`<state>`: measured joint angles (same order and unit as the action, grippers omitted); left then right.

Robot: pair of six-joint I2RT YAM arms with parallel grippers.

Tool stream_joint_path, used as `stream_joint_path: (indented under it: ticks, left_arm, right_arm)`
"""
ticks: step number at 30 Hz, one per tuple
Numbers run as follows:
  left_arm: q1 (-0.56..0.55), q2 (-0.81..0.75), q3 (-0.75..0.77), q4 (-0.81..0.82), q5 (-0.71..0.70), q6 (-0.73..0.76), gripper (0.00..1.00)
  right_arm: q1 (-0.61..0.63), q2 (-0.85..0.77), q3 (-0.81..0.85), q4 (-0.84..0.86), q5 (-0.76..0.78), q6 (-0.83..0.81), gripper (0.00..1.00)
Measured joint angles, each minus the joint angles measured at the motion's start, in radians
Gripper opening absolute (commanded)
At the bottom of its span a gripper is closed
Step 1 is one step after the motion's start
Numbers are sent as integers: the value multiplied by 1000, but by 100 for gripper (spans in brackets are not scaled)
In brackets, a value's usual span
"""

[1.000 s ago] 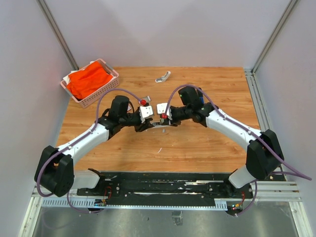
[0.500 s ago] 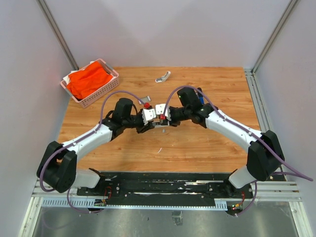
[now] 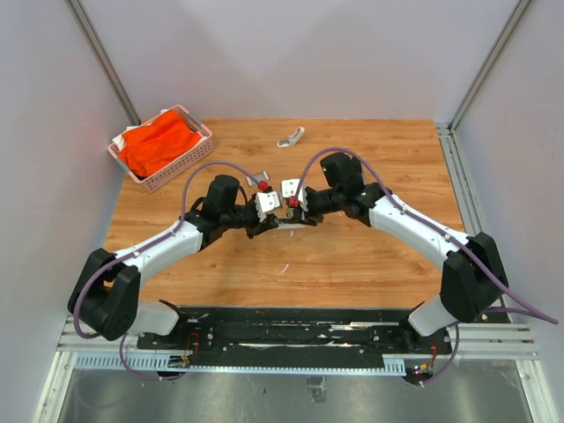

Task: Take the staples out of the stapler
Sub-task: Open the stapler at the center of the board.

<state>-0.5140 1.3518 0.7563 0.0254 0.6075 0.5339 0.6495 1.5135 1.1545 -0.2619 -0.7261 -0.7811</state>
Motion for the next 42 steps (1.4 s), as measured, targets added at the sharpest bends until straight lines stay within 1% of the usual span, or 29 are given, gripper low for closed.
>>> stream_joint_path:
  ticks: [4, 5, 13, 17, 21, 24, 28, 35, 39, 41, 42]
  left_arm:
    - [0, 0, 0, 3, 7, -7, 2]
    - [0, 0, 0, 3, 8, -8, 1]
    - [-1, 0, -1, 27, 5, -39, 0]
    - [-1, -3, -2, 71, -10, -62, 0]
    - [0, -16, -2, 106, -7, -97, 0]
    - [2, -19, -2, 124, -1, -124, 0]
    - [12, -19, -2, 150, 10, -168, 0]
    - [21, -19, -5, 208, 21, -218, 0]
    - [21, -19, -5, 234, 25, -239, 0]
    - [21, -20, -5, 256, 35, -250, 0]
    - [21, -21, -5, 264, 40, -254, 0]
  right_arm:
    - [-14, 0, 0, 2, -26, 26, 1]
    - [-15, 0, 0, 2, -31, 29, 1]
    - [-75, -1, 0, 17, -110, 71, 1]
    - [-148, -15, -12, 70, -219, 122, 1]
    - [-232, -36, -65, 187, -352, 214, 0]
    - [-277, -50, -106, 291, -436, 300, 1]
    - [-313, -66, -146, 437, -497, 431, 1]
    - [-373, -74, -217, 807, -555, 767, 1]
    - [-402, -66, -264, 1102, -564, 1023, 0]
    - [-415, -35, -283, 1308, -563, 1189, 0]
    - [-421, -18, -285, 1376, -563, 1250, 0]
